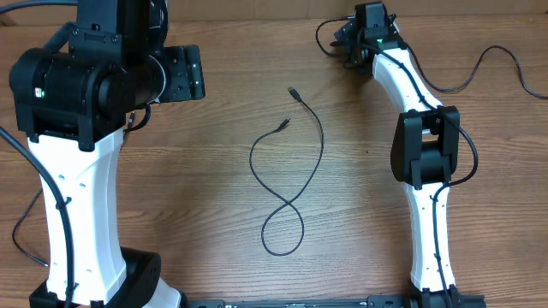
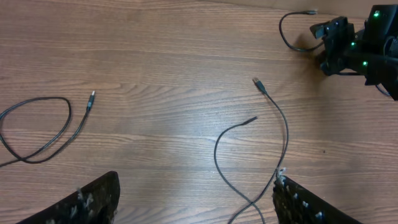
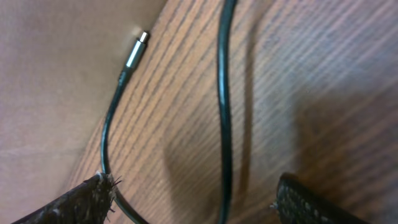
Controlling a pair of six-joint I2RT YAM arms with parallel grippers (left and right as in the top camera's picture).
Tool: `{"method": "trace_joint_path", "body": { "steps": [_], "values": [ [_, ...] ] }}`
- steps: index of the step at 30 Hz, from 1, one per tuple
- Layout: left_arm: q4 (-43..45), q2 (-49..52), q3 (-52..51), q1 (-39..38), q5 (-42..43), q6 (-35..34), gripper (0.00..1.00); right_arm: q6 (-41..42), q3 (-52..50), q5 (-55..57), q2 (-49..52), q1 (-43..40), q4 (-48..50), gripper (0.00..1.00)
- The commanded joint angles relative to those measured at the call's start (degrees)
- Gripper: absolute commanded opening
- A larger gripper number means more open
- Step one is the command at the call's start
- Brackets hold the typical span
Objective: Untangle cables
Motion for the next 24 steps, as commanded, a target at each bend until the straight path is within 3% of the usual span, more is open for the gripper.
{"method": "trace_joint_path", "body": {
  "steps": [1,2,3,7,19,24],
  "values": [
    [-0.11,0.22,0.33,-0.15,0.66,0.66,0.78,0.66,-2.82,-5.07,9.62,-0.15,-2.23,0.80],
    [-0.11,0.22,0.33,-0.15,0.66,0.66,0.78,0.66,-2.82,-5.55,10.49,-0.11,-2.51,0.78],
    [-0.11,0.24,0.33,-0.15,0.66,0.66,0.79,0.66,-2.82,-5.68,11.19,-0.11,-2.97,0.68],
    [-0.11,0.24,0.33,-0.15,0.66,0.66,0.78,-0.07,-2.82,-5.70,12.57,-0.13,-5.31,0.04],
    [-0.11,0.24,0.33,-0.15,0.63,0.68,0.79,-5.14,-0.66,-10.43,8.02,-0.17,-11.89,0.04],
    [-0.11,0.24,-0.44,-0.15,0.66,0.68,0.79,-17.88,3.30,-10.43,-0.87,-0.44,-11.78,0.04]
  ]
}}
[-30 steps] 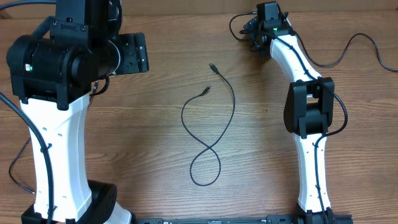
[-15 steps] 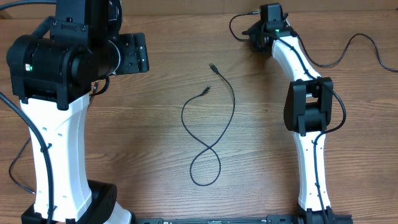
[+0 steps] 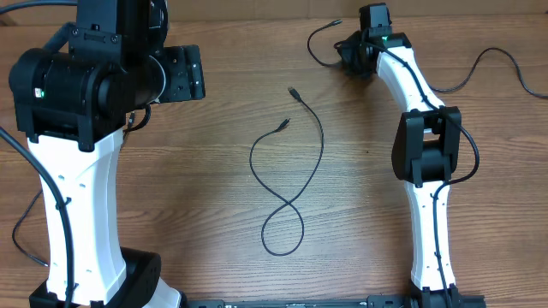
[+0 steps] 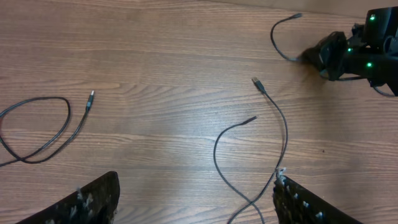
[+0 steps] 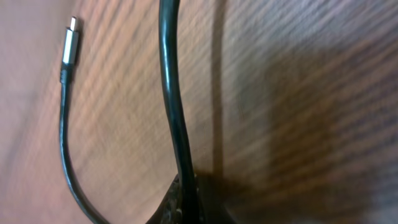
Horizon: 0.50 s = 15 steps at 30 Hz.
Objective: Untangle cables
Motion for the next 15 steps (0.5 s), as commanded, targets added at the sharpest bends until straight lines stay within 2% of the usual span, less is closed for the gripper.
{"method": "trace_joint_path", "body": {
  "steps": [1,8,15],
  "values": [
    [-0.11,0.24,-0.81,-0.15,0.48,0.68,0.79,-12.87,1.36,-1.64,-3.85,0.31,-2.27,0.04],
    [-0.11,0.24,-3.43,-0.15,0.46,0.68,0.77,-21.09,7.89,-1.62,-12.70,-5.62,-4.17,0.04],
    [0.09,0.24,-5.55,-0.15,0.02,0.66,0.77,-28.26,11.91,-4.94,-14.27,-17.49,1.75,0.04]
  ]
}}
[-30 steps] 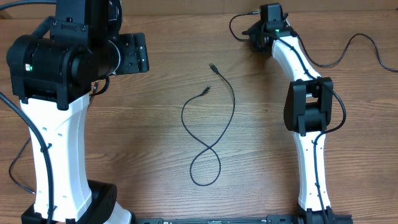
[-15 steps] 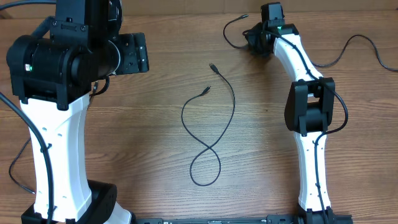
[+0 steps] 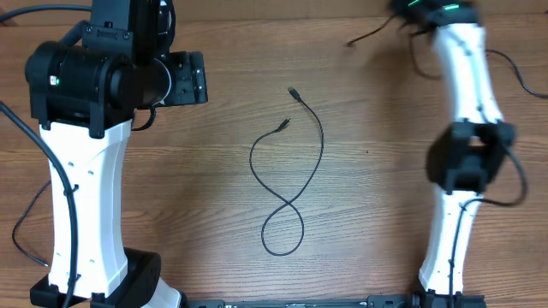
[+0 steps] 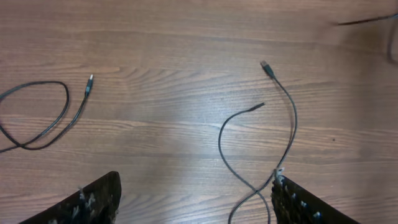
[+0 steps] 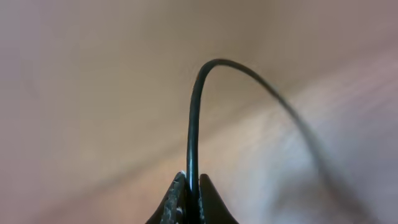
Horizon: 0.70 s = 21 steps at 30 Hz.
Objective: Untangle cables
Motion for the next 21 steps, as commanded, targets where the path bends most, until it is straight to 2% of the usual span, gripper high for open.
{"method": "trace_joint_path", "body": {
  "steps": [1,5,10,16,21],
  "values": [
    [0.09,0.24,-0.76,-0.15,0.07,0.66,0.77,-6.78,2.34,-2.91,-2.69,-6.99,2.25,0.04],
    [0.87,0.24,-0.74,-0.15,0.20,0.61,0.79,-11.56,2.58,-3.26,-2.69,-13.84,9.46,0.04],
    [2.69,0.24,-0.74,-0.15,4.57,0.63,0.80,-15.85,2.54,0.96,-2.67,-20.74,13.00,0.04],
    [2.93,0.24,-0.74,-0.15,6.49,-0.42,0.80,-18.49,1.70,7.50,-1.84,-28.72,13.84,0.04],
    [2.91,0.24,-0.74,-0.15,6.51,-1.84,0.79,-19.74,0.92,7.80,0.87,-34.86,10.93,0.04]
  ]
}}
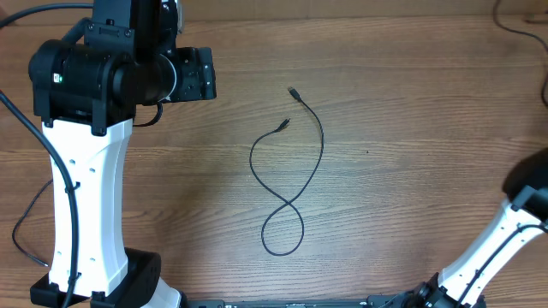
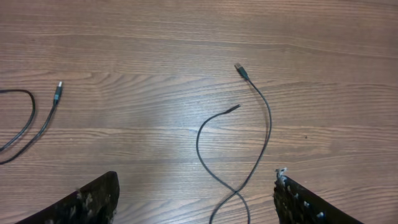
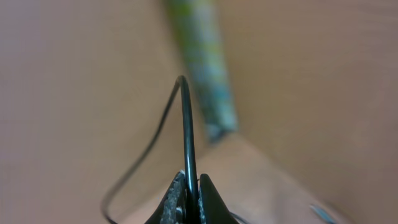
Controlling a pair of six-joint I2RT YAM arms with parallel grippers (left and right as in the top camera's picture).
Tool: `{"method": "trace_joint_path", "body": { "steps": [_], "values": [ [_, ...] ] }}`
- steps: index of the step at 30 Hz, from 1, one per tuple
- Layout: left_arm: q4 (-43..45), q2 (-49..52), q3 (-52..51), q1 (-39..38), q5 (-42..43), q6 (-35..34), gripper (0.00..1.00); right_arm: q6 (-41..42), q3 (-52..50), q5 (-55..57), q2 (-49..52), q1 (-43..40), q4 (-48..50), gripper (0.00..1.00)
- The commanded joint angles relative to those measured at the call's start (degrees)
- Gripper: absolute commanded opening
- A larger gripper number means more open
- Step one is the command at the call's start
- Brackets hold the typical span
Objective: Untangle cables
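A thin black cable (image 1: 291, 175) lies in a figure-eight loop mid-table, and its two plug ends (image 2: 240, 70) are free at the far side. In the left wrist view a second black cable (image 2: 31, 118) curls at the left edge. My left gripper (image 2: 195, 182) hangs open high above the table with nothing between its fingers (image 2: 93, 200). My right gripper (image 3: 189, 194) is shut on a third black cable (image 3: 186, 124), which arches up from the jaws. That gripper is outside the overhead view.
The left arm's black head (image 1: 193, 75) stands at the back left. Only the right arm's lower link (image 1: 522, 227) shows, at the right edge. Cable pieces (image 1: 507, 19) cross the back right corner. A blurred green object (image 3: 202, 62) is behind the held cable.
My right gripper, still shut on its cable, has gone from the back right edge out of the overhead view. The cable end at the back is gone. The left arm shifted slightly right.
My right gripper stood open over a cable at the back of the table. Then it was shut on that cable. Later it held it lifted at the back right, and now beyond the overhead view. The middle cable has not moved.
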Motion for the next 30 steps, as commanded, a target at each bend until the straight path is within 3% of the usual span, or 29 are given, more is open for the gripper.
{"method": "trace_joint_path", "body": {
  "steps": [1,16,17,19,20,30],
  "values": [
    [0.15,0.24,-0.17,-0.15,1.14,-1.70,0.79,-2.62,-1.07,2.23,3.28,-4.15,-1.64,0.04],
    [1.09,0.24,-0.17,-0.17,2.60,-3.45,0.78,-2.60,-1.09,2.25,14.93,-8.28,-10.23,0.05],
    [1.09,0.24,-0.17,-0.17,2.60,-3.43,0.78,-2.62,-1.09,2.25,15.19,-8.28,-10.95,0.11],
    [1.11,0.24,-0.17,-0.17,2.56,-3.39,0.78,-2.60,-1.07,2.23,15.21,-8.28,-12.79,0.87],
    [1.14,0.24,-0.17,-0.15,2.43,-3.30,0.78,-2.60,-1.05,2.21,15.17,-8.26,-13.57,1.00],
    [1.09,0.24,-0.17,-0.15,1.03,-1.25,0.78,-2.84,-0.13,-0.66,8.39,-4.74,-22.80,1.00]
  ]
}}
